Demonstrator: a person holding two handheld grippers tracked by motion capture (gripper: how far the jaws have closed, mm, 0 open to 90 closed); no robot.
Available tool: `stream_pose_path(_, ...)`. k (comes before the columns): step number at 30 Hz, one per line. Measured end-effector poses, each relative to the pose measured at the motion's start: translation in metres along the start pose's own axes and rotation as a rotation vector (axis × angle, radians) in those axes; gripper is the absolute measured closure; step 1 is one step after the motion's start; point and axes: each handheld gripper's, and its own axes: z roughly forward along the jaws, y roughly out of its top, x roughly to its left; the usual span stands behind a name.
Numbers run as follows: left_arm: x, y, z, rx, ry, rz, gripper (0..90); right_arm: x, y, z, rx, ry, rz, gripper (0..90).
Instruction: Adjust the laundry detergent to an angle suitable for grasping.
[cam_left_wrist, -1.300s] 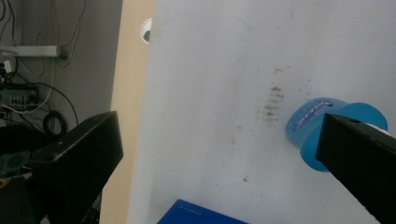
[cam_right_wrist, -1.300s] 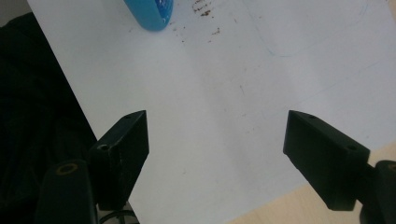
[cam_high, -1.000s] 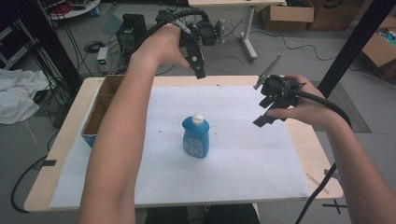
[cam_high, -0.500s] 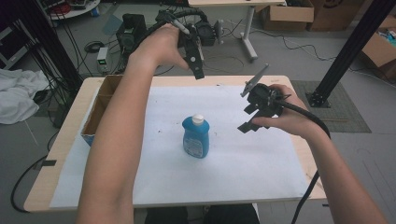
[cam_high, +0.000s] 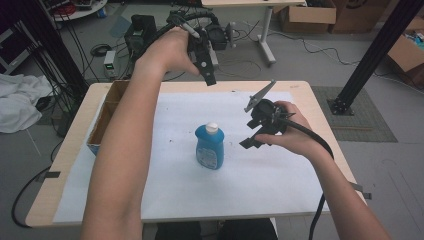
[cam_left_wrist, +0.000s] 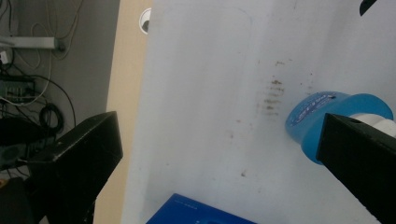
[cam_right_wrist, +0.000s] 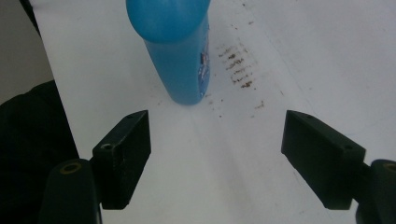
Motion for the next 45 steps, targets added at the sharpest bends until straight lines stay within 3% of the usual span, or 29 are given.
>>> stream_pose_path(15, -0.002, -0.003, 0.0, -0.005, 0.001, -0.012, 1.0, 0.013, 0.012, 0.033, -0.073, 0.027, -0.01, 24.3)
stream_pose_path(28, -0.003, -0.003, 0.0, 0.021, 0.0, -0.005, 1.0, 0.02, 0.018, 0.056, -0.133, 0.038, 0.006, 25.3)
stream_pose_path(45, -0.004, -0.009, 0.005, 0.015, -0.004, -0.019, 1.0, 0.026, 0.028, 0.081, -0.168, 0.039, 0.005, 26.3)
